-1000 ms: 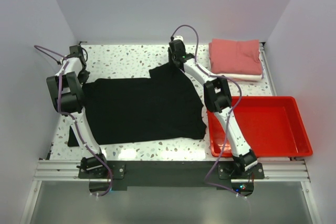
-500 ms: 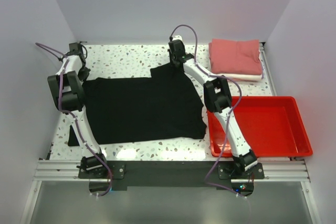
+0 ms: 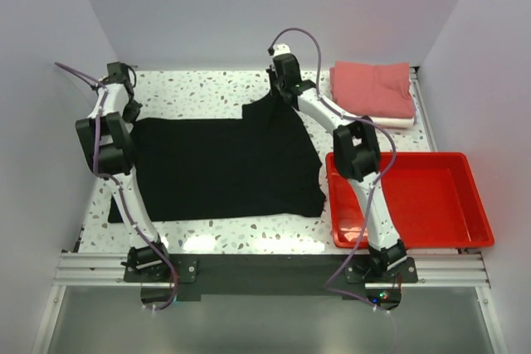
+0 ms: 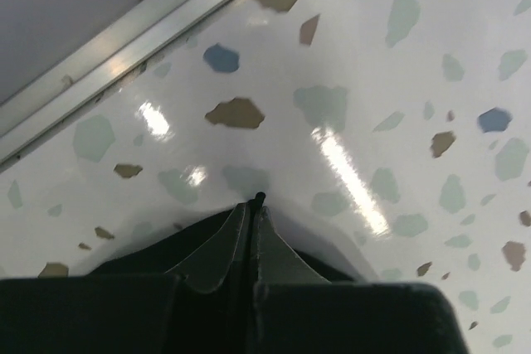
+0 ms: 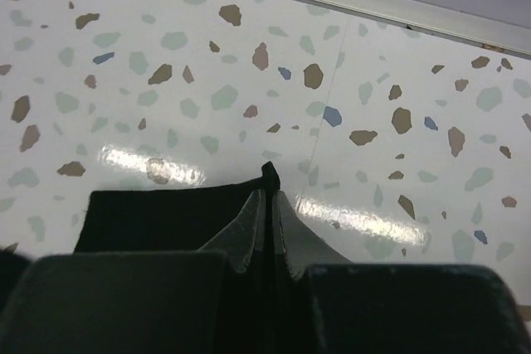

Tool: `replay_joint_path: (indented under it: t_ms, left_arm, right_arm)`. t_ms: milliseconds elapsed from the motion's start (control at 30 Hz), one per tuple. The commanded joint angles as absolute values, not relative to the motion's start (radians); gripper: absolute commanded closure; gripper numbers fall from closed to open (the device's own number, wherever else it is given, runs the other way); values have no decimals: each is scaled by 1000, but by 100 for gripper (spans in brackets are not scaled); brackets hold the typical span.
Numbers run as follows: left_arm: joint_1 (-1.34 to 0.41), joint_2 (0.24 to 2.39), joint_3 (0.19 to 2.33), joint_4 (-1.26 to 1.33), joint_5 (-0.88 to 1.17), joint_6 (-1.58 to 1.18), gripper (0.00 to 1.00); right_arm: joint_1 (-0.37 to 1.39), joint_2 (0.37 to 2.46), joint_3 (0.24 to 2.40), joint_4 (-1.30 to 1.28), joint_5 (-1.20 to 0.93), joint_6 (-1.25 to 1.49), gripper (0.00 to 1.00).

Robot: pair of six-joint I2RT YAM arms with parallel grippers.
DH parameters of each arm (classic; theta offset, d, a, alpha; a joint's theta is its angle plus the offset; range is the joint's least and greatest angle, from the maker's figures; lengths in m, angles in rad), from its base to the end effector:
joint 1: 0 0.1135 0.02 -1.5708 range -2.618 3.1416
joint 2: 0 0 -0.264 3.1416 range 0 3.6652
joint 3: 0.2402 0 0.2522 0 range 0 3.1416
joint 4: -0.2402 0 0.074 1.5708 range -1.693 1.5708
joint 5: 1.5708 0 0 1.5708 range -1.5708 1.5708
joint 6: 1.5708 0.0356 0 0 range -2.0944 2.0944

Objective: Fold and stack the t-shirts
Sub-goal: Fold the tshirt

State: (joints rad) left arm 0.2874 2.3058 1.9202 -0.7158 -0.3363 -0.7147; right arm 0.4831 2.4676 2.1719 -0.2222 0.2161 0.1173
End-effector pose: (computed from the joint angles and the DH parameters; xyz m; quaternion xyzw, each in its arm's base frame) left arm 0.4716 0.1516 0.1768 -0.4947 0.8223 0.1105 0.2586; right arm 0.5106 0.2592 0.2104 -0.1031 0.8551 0.0586 0.5048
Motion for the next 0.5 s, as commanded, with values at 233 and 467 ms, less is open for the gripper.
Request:
replay_joint_path:
  t_ms: [233, 467]
  left_arm:
    - [288, 2008, 1557, -631, -321, -781, 100]
    - [290, 1852, 1379, -594, -333, -796, 100]
  right_arm:
    - [492, 2073, 1709, 54, 84, 95, 100]
    - [520, 1879, 1473, 110, 49, 104, 100]
